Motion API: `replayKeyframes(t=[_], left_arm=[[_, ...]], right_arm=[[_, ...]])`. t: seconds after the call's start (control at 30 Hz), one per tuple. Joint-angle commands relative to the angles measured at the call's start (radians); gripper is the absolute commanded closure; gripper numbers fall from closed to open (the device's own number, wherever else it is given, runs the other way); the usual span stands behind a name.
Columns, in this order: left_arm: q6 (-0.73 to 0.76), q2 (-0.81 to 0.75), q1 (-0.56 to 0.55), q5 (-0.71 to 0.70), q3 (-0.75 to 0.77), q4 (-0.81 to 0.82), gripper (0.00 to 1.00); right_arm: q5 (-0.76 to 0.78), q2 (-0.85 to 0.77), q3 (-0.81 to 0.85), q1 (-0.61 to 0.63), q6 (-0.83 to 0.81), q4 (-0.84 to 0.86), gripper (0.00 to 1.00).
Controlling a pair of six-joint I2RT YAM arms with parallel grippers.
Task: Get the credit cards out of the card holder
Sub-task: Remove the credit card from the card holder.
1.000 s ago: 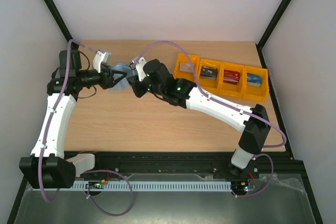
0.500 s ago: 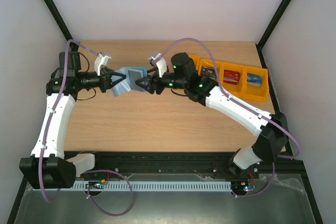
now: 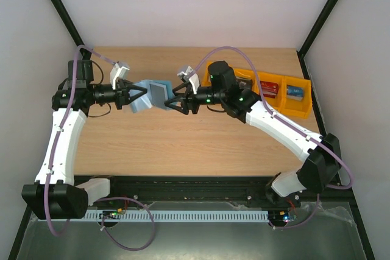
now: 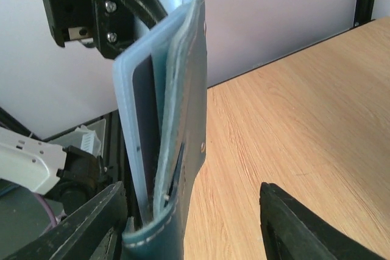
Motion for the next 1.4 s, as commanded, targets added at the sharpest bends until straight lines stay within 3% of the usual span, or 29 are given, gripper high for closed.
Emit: replayKeyframes(t=[0.0, 0.4, 0.5, 0.7, 0.87, 1.07, 1.37], left_arm=[[0.024, -0.015, 0.006, 0.033, 0.024, -0.009, 0.98], [0.032, -0.016, 0.007, 0.027, 0.019, -0.013, 0.98], [0.036, -0.018, 0.006, 0.028, 0.018, -0.016, 0.98], [0.038, -0.018, 0.005, 0.033, 0.015, -0.018, 0.98], [0.042, -0.019, 0.005, 0.036, 0.011, -0.021, 0.98], [0.044, -0.019, 0.005, 0.032, 0.014, -0.022, 0.98], [0.044, -0.019, 0.005, 0.029, 0.013, -0.022, 0.98]], right_arm=[[-0.005, -0.027, 0.043, -0.007, -0.097, -0.107, 0.41], [0.109, -0.013, 0.075, -0.007, -0.164, -0.184, 0.38], [0.185, 0.000, 0.086, -0.007, -0.148, -0.184, 0.42], [0.195, 0.020, 0.090, -0.007, -0.105, -0.144, 0.54], [0.193, 0.025, 0.091, -0.007, -0.090, -0.119, 0.57], [0.285, 0.018, 0.100, -0.007, -0.136, -0.166, 0.58], [0.272, 0.023, 0.116, -0.007, -0.153, -0.201, 0.55]])
